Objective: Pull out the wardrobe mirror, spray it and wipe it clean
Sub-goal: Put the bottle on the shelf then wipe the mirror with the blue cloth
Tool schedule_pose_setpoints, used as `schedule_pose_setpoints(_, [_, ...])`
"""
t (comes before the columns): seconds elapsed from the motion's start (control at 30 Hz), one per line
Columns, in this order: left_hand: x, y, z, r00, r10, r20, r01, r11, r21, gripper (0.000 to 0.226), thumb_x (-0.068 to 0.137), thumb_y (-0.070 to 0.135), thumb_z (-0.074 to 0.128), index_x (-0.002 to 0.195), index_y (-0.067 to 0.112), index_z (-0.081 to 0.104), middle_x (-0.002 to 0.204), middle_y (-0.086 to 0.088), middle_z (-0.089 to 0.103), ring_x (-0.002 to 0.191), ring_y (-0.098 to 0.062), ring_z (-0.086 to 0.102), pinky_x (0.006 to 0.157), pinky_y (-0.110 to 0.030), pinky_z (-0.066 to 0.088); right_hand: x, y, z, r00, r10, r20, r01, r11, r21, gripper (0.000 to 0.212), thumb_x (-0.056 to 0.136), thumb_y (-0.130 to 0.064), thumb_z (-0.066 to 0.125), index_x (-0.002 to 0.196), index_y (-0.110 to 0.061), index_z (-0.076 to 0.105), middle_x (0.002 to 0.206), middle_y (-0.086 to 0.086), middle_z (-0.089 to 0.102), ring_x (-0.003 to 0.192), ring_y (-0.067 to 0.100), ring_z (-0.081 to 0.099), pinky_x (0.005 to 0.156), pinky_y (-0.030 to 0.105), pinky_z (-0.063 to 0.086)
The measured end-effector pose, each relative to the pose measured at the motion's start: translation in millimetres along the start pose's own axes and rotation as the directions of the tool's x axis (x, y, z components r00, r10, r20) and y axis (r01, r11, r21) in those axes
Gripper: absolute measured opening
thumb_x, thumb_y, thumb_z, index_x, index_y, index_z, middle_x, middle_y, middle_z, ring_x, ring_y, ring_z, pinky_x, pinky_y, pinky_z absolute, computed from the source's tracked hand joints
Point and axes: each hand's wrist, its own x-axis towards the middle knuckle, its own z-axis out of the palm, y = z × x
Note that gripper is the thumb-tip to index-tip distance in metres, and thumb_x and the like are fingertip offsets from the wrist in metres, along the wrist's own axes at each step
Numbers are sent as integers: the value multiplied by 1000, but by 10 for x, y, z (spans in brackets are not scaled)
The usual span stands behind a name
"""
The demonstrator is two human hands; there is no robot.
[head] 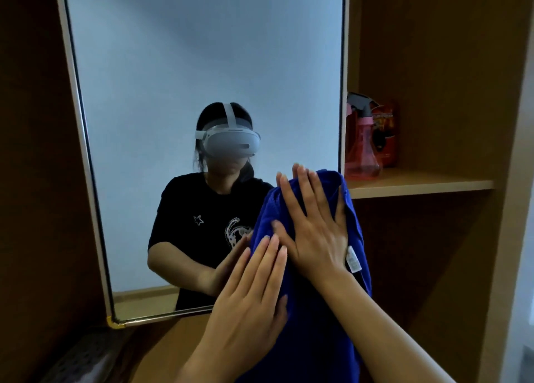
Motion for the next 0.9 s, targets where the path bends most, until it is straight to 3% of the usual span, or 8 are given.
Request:
schedule_pose_setpoints(0.27, [270,-84,20,997,-75,-35,80,983,165,67,94,20,39,150,-5,14,157,-24,14,148,-34,14,122,-43,9,440,48,-140,999,-15,-37,16,999,35,66,95,-56,28,154,-29,18,163,1,9,149,14,3,116,39,-18])
schedule_pose_setpoints(0.4, [723,-197,-165,988,-131,-79,144,973,182,62,94,20,35,148,-7,21,155,-25,21,147,-35,16,121,-45,12,889,111,-281,997,-31,-72,34,998,49,66,96,-56,24,155,-28,15,163,2,6,150,15,1,115,39,-19])
schedule_pose_setpoints(0.63, [799,-85,-152,974,-209,-85,218,969,115,73,94,39,36,148,-9,20,157,-26,15,148,-35,11,121,-46,12,926,120,-251,994,-35,-104,42,996,73,67,96,-57,25,155,-27,14,163,3,4,150,15,-2,115,40,-17])
schedule_pose_setpoints(0.77, [650,-24,7,979,-185,-86,198,960,199,71,94,34,36,146,-11,22,155,-31,15,146,-41,14,120,-49,12,717,107,-136,982,-24,-187,40,996,82,71,93,-58,33,154,-24,19,160,3,9,149,19,3,118,46,-4])
schedule_pose_setpoints(0.9, [623,-14,70,983,-155,-96,175,951,255,68,94,31,37,144,-12,23,152,-35,19,144,-46,16,120,-52,11,642,117,-50,947,44,-317,16,983,184,76,88,-58,47,145,-15,22,147,10,22,142,28,23,118,52,18])
